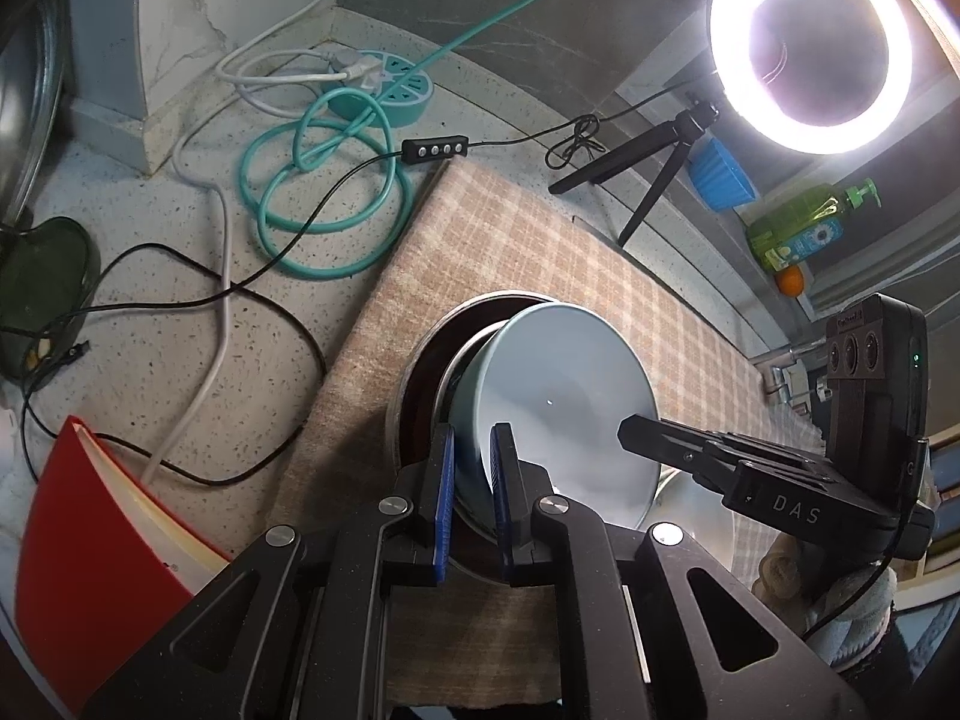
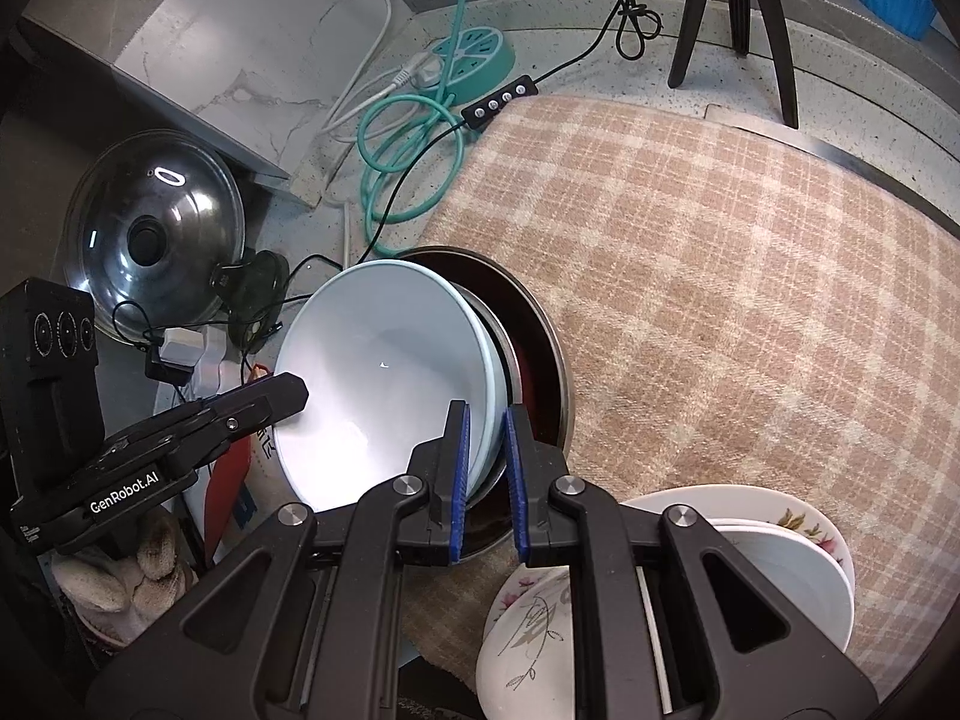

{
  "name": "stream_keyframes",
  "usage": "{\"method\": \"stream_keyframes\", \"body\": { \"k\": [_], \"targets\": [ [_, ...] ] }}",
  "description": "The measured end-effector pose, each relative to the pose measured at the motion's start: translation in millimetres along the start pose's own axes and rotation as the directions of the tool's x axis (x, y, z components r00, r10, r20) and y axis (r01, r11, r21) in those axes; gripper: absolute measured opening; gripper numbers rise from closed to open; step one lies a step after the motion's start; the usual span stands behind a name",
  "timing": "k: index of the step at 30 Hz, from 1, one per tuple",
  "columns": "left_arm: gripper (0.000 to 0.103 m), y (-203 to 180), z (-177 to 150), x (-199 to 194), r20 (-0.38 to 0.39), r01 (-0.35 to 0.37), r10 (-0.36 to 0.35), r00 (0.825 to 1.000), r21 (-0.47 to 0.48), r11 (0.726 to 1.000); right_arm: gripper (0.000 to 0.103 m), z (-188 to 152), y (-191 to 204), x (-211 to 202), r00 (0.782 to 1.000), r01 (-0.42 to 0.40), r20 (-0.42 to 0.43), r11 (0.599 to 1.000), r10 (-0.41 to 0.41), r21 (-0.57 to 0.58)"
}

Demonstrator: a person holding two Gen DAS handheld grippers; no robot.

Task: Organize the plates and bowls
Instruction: 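Lower the ceramic bowl into the red-outside bowl and open the left gripper, then close the left gripper on the rim of the nested bowl stack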

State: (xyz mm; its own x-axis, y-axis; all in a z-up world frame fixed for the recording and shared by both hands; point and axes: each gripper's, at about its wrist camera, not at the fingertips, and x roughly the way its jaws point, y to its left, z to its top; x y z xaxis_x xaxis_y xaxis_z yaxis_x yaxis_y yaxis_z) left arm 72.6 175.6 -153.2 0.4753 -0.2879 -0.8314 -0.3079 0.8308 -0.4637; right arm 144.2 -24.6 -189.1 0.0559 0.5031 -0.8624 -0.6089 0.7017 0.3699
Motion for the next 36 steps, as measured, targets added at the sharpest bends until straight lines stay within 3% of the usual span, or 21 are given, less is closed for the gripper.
{"method": "stream_keyframes", "body": {
  "k": [15, 19, 24, 29, 36],
  "targets": [
    [0.012, -3, 1, 5, -0.01, -0.034, 0.034, 0.999, 0.027, 0.999, 0.014, 5, 1, -4, 1.0, 0.008, 0.014, 0.999, -0.007, -0.05],
    [0.018, -4, 1, 1, -0.005, -0.023, 0.023, 1.0, 0.025, 0.999, 0.052, 7, 0, -17, 0.998, -0.004, 0.054, 0.999, 0.006, -0.049],
    [0.042, -5, 4, -12, 0.037, -0.027, 0.025, 0.999, 0.036, 0.999, 0.074, 9, -9, -32, 0.995, -0.007, 0.096, 1.0, 0.01, -0.029],
    [0.062, 2, 4, -21, 0.063, -0.05, 0.048, 0.997, 0.031, 0.998, 0.075, 7, -30, -39, 0.995, -0.005, 0.099, 1.0, 0.003, 0.019],
    [0.063, 24, -1, -22, 0.046, -0.089, 0.089, 0.995, 0.001, 0.996, 0.075, 2, -55, -37, 0.997, -0.006, 0.082, 0.997, 0.0, 0.079]
  ]
}}
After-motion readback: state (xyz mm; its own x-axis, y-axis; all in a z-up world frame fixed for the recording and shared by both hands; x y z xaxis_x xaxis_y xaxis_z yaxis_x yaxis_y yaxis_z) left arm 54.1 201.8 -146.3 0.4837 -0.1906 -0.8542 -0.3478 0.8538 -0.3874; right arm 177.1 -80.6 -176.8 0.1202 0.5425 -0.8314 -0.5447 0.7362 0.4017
